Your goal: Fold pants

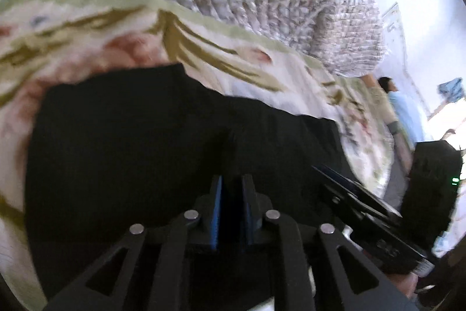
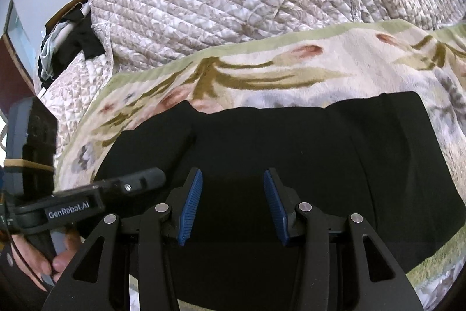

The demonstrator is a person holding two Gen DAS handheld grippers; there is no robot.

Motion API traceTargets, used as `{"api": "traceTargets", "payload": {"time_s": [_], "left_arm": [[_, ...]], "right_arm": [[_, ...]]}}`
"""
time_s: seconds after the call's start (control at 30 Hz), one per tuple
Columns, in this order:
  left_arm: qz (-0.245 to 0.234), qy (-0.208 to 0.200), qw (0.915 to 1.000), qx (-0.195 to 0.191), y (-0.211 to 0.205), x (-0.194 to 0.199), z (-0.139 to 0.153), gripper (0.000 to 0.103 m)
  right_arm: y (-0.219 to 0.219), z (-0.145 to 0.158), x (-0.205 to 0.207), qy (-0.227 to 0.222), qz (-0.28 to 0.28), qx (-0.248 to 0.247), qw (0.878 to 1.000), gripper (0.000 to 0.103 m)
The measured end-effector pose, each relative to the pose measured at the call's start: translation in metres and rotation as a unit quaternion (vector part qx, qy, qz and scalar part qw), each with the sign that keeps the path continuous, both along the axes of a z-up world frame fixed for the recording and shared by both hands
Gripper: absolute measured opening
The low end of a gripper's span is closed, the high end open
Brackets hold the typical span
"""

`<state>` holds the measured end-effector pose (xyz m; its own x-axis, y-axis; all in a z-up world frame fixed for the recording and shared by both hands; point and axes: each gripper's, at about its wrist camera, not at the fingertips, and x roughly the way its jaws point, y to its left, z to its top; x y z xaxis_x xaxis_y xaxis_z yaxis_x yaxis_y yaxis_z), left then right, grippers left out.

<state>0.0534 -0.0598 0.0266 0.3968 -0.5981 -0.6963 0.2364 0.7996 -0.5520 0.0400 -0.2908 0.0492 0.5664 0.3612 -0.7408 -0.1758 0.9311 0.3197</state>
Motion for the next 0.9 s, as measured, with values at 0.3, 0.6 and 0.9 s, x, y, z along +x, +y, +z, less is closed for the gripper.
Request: {"api": "traceTargets", "payload": {"time_s": [0.3,0.6,0.9], "left_arm": [[0.055,-0.068,0.9939,0.068,0.069,-0.014,0.031,0.031],[0.094,-0.054,0.9877,0.113,0.103,-0.015,-0.004,0.031],[0.091,-0.077,0.9854,0.121,0.103,-0.018,0.0,0.031]], "right_arm": [[0.02,-0.009,0.003,0.027,0.046,0.05,0.997,0.045],[0.052,-0.037,0.038,0.074,0.081,0.073,0.991,0.045],[0.055,-0.042,0.051,0.075,0.07,0.085,0.991,0.027]]}}
